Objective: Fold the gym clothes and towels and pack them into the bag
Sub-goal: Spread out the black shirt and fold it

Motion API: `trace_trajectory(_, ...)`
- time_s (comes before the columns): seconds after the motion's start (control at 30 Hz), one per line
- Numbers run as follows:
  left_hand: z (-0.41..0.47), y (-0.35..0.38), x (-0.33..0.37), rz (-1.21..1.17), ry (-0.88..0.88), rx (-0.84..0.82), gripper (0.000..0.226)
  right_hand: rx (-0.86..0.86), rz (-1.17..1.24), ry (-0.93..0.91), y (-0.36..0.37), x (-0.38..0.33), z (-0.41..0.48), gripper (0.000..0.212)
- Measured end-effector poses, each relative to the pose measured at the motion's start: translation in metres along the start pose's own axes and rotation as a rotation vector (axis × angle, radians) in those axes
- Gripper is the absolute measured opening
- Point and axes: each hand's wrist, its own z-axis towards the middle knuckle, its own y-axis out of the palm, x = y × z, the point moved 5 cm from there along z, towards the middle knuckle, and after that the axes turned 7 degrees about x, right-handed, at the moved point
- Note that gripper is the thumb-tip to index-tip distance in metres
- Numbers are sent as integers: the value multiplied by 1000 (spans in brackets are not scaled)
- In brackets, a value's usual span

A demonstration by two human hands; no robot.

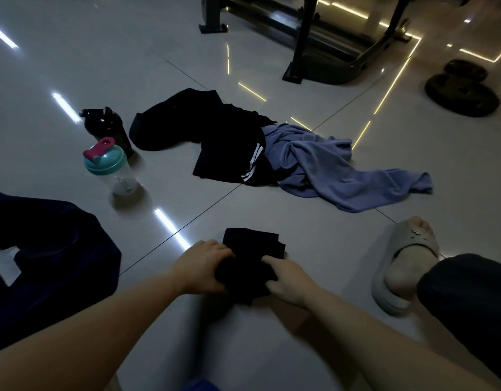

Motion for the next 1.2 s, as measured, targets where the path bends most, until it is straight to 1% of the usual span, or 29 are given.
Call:
trace_trajectory(0.07, 0, 5, -6, -88, -105, -81, 31, 20, 48, 29, -2, 8, 2, 44)
trace_trajectory(0.1, 1, 8, -10, -156, -172, -98, 24, 29, 67, 47, -3, 12, 4, 43)
trace_trajectory(0.2, 5, 14, -20, -401, -383, -85, 17, 60, 119, 110, -3, 23, 10, 36)
trace_trajectory(0.3, 12, 19, -27, -576, -505, -30, 9, 120, 154, 160, -3, 31, 18, 30)
trace_trajectory(0.37, 14, 24, -31, -648, -582, -1, 14, 160, 175, 197, -3, 33, 25, 32)
trace_trajectory(0.57, 21, 38, -34, -615, -783, 70, 22, 265, 133, 351, -6, 38, 44, 33)
trace_trajectory(0.67, 22, 46, -31, -571, -847, 50, 26, 259, 55, 418, -4, 40, 54, 38)
trace_trajectory(0.73, 20, 44, -28, -471, -885, 45, 26, 244, 32, 452, -3, 41, 60, 40)
trace_trajectory(0.77, 19, 38, -26, -368, -879, 84, 24, 233, 29, 469, -1, 43, 64, 41)
trace_trajectory(0.8, 19, 30, -25, -257, -836, 169, 22, 220, 29, 488, -1, 46, 67, 42)
trace_trajectory(0.83, 19, 21, -20, -153, -738, 293, 23, 202, 34, 508, -1, 49, 70, 43)
trace_trajectory(0.87, 21, 13, -13, -70, -584, 402, 30, 185, 43, 527, -2, 51, 74, 43)
trace_trajectory(0.9, 23, 10, -4, -18, -404, 463, 39, 169, 52, 542, -2, 54, 76, 43)
trace_trajectory(0.93, 25, 11, 5, 20, -238, 466, 50, 161, 60, 549, -3, 56, 78, 42)
trace_trajectory(0.97, 29, 17, 11, 57, -122, 417, 60, 156, 64, 551, -4, 58, 79, 42)
trace_trajectory(1.0, 32, 24, 16, 88, -66, 349, 67, 156, 66, 547, -4, 60, 80, 41)
trace_trajectory(1.07, 39, 38, 19, 108, -59, 209, 74, 159, 63, 545, -2, 64, 80, 42)
trace_trajectory(1.13, 41, 54, 18, 86, -75, 119, 77, 175, 22, 565, -6, 64, 72, 45)
trace_trajectory(1.17, 41, 60, 18, 78, -78, 99, 78, 204, -44, 567, -11, 63, 68, 46)
trace_trajectory(1.2, 40, 65, 17, 75, -80, 92, 78, 261, -139, 526, -18, 58, 65, 46)
